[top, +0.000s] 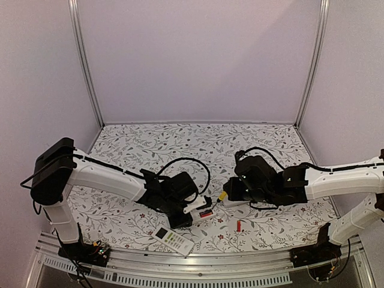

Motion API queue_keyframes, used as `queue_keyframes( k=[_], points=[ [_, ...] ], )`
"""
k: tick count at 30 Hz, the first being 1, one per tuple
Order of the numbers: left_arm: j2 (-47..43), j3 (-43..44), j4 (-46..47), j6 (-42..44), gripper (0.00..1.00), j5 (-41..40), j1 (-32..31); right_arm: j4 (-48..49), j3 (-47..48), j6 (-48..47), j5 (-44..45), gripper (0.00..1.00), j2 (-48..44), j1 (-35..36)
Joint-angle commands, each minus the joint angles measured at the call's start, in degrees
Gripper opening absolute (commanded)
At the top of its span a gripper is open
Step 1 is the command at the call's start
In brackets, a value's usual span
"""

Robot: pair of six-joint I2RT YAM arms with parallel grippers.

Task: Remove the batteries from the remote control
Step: Remove the battery from the remote control without the battery cover.

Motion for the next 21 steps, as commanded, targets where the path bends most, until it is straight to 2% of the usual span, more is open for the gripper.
queue_keyframes(
  k=[1,21],
  points=[
    [2.25,-0.88,-2.05,0.87,0.29,-0.20,-0.98,0.00,1.30,-0.18,-0.30,0.00,0.77,-0.20],
    [2.78,-0.62,-2.39,0.82,0.28,-0.64,-0.97,-2.48,1.56,1.21,-1.04,0.00,0.39,-0.18]
  ],
)
